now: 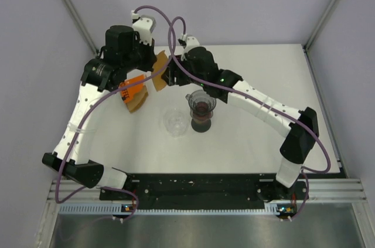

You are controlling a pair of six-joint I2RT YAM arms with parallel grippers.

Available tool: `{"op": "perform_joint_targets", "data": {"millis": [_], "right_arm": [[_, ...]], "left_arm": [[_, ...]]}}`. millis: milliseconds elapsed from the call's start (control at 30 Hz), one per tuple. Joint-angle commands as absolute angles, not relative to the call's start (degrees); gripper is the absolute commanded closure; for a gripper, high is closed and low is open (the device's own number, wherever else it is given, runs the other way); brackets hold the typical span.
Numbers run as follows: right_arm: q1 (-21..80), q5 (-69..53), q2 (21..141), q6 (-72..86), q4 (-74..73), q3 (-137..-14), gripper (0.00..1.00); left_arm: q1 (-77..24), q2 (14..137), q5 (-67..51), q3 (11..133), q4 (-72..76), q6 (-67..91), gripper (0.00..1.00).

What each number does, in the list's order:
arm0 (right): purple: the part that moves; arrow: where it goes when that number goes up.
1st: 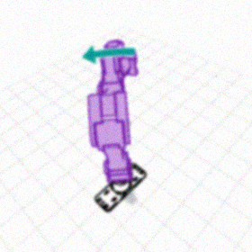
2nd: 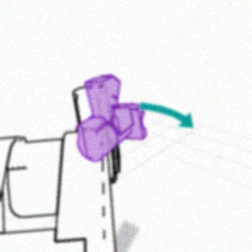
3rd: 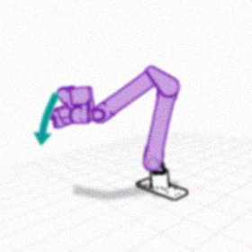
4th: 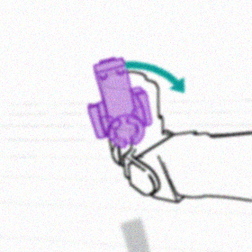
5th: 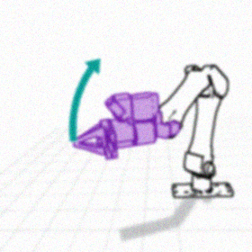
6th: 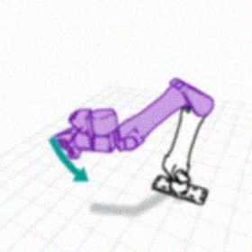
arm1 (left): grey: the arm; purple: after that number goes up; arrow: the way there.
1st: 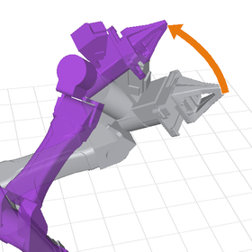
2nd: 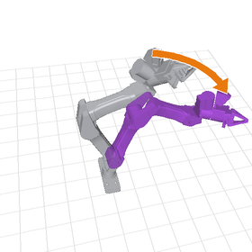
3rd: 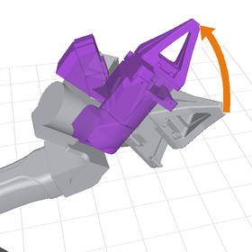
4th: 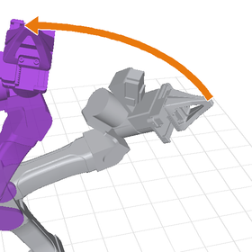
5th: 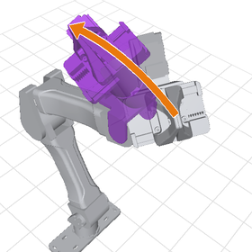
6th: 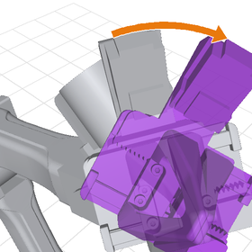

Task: Place the coffee filter in the dripper

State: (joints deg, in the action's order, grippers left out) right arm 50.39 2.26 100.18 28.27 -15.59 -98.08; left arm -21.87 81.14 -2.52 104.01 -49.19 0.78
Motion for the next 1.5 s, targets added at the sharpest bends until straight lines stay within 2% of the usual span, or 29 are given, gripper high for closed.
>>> {"op": "perform_joint_targets", "data": {"millis": [0,33,67,133,167,333,467,600,667,767,1100,1467], "right_arm": [[48.17,6.24,99.49,27.59,-15.29,-99.41,0.56],[47.12,5.89,99.23,27.77,-15.29,-98.88,0.62],[46.50,5.80,98.88,28.12,-15.21,-98.27,0.77],[45.18,6.06,98.09,27.95,-15.21,-97.39,0.97],[44.91,6.33,97.65,27.34,-15.21,-97.12,1.00],[44.39,6.76,95.19,24.18,-16.69,-97.38,1.00],[44.21,6.86,94.13,20.40,-23.45,-101.15,1.00],[43.95,5.81,92.64,18.90,-32.76,-105.37,1.00],[43.77,4.49,91.94,18.72,-37.94,-106.87,1.00],[43.59,3.61,90.44,18.55,-44.80,-108.36,1.00],[43.51,1.32,87.98,18.98,-62.83,-107.15,1.00],[42.37,1.67,93.42,17.40,-61.53,-104.33,1.00]], "left_arm": [[-22.15,79.89,-5.27,106.61,-48.69,0.71,1.00],[-22.15,79.81,-5.71,106.26,-48.78,0.62,1.00],[-22.15,79.80,-6.15,105.74,-48.78,0.53,1.00],[-22.15,79.80,-6.50,104.77,-48.52,0.53,1.00],[-22.15,79.72,-6.33,104.33,-48.43,0.53,1.00],[-22.24,79.89,-6.59,104.24,-48.52,-1.49,1.00],[-22.59,79.89,-11.93,104.50,-48.69,-2.20,1.00],[-22.68,79.98,-18.44,105.90,-49.13,-1.06,0.61],[-22.67,80.24,-20.47,107.13,-49.31,-0.18,0.50],[-22.67,80.42,-24.60,108.37,-49.74,-0.18,0.42],[-23.55,81.03,-29.71,104.25,-48.52,6.32,0.39],[-25.75,82.35,-27.95,94.58,-42.54,12.04,0.36]]}}
